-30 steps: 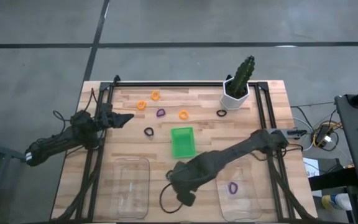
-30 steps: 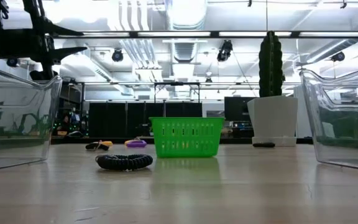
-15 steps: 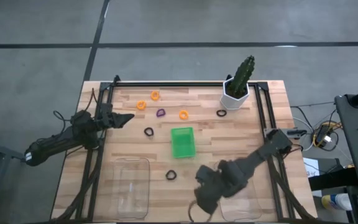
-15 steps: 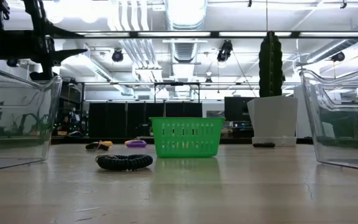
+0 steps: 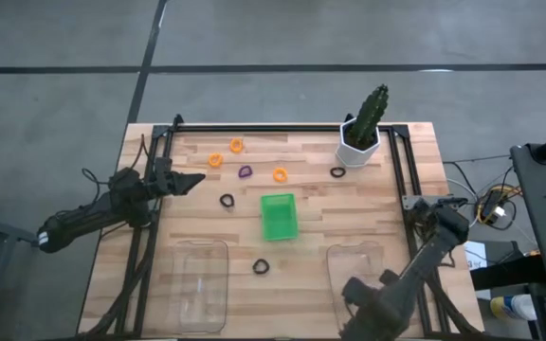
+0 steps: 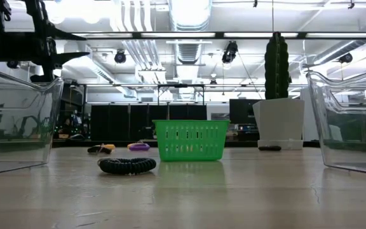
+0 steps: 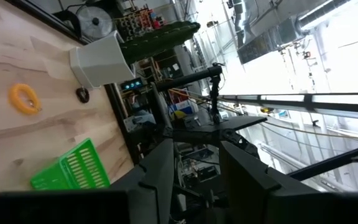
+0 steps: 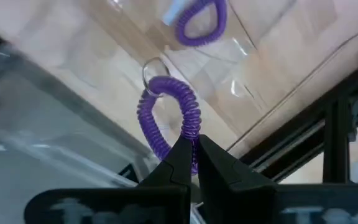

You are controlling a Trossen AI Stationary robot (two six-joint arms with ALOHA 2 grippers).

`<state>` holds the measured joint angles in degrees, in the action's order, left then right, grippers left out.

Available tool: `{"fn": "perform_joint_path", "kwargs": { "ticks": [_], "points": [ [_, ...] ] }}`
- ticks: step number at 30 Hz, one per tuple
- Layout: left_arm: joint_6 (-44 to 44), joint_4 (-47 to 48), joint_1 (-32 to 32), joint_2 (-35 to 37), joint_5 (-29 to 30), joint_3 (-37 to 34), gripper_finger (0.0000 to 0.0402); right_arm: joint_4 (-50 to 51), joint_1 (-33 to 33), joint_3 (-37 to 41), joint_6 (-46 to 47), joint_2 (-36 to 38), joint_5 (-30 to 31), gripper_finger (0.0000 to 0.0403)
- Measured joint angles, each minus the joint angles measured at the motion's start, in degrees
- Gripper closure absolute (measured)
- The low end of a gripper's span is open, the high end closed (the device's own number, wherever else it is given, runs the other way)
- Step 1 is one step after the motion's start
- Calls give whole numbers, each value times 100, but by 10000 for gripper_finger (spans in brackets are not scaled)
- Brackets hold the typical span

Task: Sort spring keychains
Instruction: Put the bottom purple spring keychain into the right transparent bin, then put the purple spring keychain into the right transparent bin

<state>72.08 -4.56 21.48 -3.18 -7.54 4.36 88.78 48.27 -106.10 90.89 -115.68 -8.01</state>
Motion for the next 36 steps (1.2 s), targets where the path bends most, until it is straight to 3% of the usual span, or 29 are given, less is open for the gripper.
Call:
{"fn": "perform_joint_path", "kwargs": {
  "ticks": [6, 14, 21, 29, 32, 36],
  "points": [
    [-18, 91, 0, 0, 23, -21, 280, -922, -149, 1007, -367, 22, 78, 394],
    [156, 84, 1, 0, 12, -78, 280, -1584, -383, 1945, -816, 30, -290, 387],
    [163, 70, 2, 2, -5, -85, 280, -1891, -507, 2170, -893, 120, -396, 299],
    [414, -5, 2, 2, 36, -63, 280, -1808, -502, 1989, -316, 945, -231, 191],
    [426, -39, 1, -18, 72, 168, 280, -1851, -448, 1905, 137, 1392, 192, 173],
    [311, 7, 4, -288, 266, 671, 280, -1899, -327, 1785, 685, 1888, 1249, 160]
  ]
}}
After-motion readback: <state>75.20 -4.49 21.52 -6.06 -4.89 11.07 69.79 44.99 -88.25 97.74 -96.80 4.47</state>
